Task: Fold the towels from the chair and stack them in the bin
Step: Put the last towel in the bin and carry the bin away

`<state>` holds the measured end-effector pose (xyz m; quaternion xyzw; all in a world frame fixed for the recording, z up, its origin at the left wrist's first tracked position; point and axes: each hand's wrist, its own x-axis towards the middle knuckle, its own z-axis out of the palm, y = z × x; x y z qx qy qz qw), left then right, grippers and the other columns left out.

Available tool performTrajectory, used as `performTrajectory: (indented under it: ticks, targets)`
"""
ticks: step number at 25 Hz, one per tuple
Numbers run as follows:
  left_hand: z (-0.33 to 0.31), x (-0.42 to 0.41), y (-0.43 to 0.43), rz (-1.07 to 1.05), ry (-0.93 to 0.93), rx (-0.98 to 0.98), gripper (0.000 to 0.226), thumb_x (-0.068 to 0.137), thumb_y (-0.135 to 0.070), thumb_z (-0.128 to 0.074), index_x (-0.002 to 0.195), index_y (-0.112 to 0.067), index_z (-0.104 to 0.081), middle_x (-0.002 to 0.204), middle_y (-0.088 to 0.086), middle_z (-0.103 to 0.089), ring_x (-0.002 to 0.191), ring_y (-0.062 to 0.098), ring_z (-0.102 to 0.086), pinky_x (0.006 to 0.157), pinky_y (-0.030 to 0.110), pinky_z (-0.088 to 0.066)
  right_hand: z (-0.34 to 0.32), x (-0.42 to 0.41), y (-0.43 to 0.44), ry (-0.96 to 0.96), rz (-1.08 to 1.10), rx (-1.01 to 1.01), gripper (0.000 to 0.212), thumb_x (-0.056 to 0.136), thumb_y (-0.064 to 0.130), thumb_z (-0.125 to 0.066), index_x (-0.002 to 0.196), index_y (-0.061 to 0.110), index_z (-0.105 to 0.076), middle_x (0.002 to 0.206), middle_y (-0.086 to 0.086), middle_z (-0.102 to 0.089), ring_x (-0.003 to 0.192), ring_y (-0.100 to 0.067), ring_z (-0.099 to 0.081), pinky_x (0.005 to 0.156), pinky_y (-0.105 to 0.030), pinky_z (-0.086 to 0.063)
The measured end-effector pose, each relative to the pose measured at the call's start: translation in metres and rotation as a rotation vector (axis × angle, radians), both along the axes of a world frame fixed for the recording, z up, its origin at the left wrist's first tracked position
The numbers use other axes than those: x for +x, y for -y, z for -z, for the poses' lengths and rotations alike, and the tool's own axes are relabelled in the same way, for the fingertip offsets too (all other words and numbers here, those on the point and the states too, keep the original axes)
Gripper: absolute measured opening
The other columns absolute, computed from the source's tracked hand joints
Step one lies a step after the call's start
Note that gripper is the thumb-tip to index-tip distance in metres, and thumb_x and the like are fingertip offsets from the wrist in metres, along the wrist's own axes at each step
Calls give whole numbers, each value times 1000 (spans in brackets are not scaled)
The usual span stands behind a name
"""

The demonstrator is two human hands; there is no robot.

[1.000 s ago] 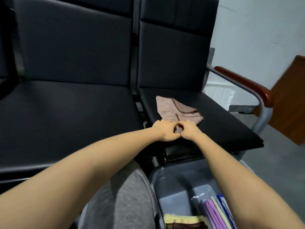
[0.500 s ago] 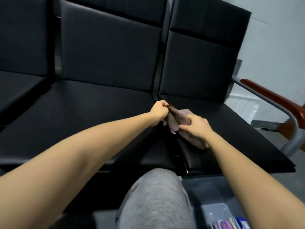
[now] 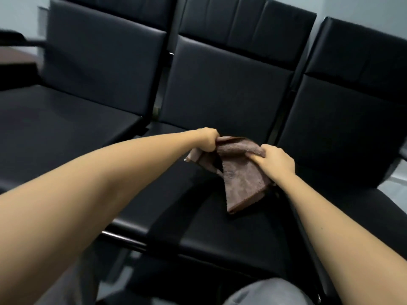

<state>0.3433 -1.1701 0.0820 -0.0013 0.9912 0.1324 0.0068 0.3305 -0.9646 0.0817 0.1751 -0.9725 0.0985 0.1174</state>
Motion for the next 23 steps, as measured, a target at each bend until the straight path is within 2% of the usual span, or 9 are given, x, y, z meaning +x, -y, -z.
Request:
performTrajectory:
  ticks: [3,5,7,10,14,16,19,21,23]
  targets:
    - [-10,1,38,-195,39,-44,35,86,-13,-44,116,-14,-62,113,13,-63,99,32,-62,70,32,-47,-8,-9,19,-9,-68,366,26,86,45,-55,95,21,-53,100,3,-63,100,-24,-59,70,-30,-37]
    - [-18,-2,53,-304,88,60,29,88,-14,-46,109,-8,-64,99,12,-65,87,30,-63,60,32,-50,-17,-16,30,-17,-32,403,18,86,22,-51,103,23,-56,113,-1,-63,111,-25,-56,80,-32,-36]
    - [-27,-5,60,-423,197,340,19,92,-12,-46,88,1,-60,78,13,-61,66,27,-61,39,28,-50,-24,-21,36,-5,70,246,30,84,10,-48,109,24,-58,118,-4,-62,114,-27,-54,91,-34,-35]
    - [-50,-16,62,-547,289,910,26,98,-6,-40,76,2,-51,74,16,-58,63,25,-57,33,31,-48,-41,-31,40,19,184,-36,37,85,4,-45,115,24,-58,119,-9,-61,112,-32,-56,85,-33,-39]
    - [-88,-41,53,-368,-245,1333,28,91,8,-36,93,-3,-62,90,12,-61,70,18,-56,40,21,-50,-77,-43,37,-115,205,-472,34,88,2,-44,110,19,-64,116,-15,-62,109,-35,-56,79,-33,-43]
    - [-90,-40,52,-229,-602,1125,41,83,11,-36,105,-5,-67,97,11,-64,78,15,-57,53,13,-49,-89,-45,33,-241,146,-612,37,85,-4,-42,109,13,-65,114,-15,-62,107,-34,-56,77,-30,-42]
    - [-78,-25,64,-37,-801,692,45,71,7,-43,105,-3,-69,106,11,-68,98,14,-57,85,20,-44,-77,-45,20,-309,25,-540,44,80,-12,-41,112,9,-64,116,-12,-59,107,-30,-55,76,-25,-37]
    - [-68,-10,77,13,-714,446,45,71,12,-47,106,-3,-70,105,8,-68,101,11,-56,86,17,-40,-57,-47,6,-238,-16,-431,45,76,-10,-43,106,14,-67,113,-10,-63,106,-30,-56,82,-29,-43]
    - [-59,9,85,68,-406,206,36,77,7,-52,103,-8,-71,93,2,-69,90,11,-59,76,19,-42,-41,-44,-5,-23,-53,-243,38,76,-3,-49,95,20,-71,100,-7,-68,97,-26,-62,80,-31,-49]
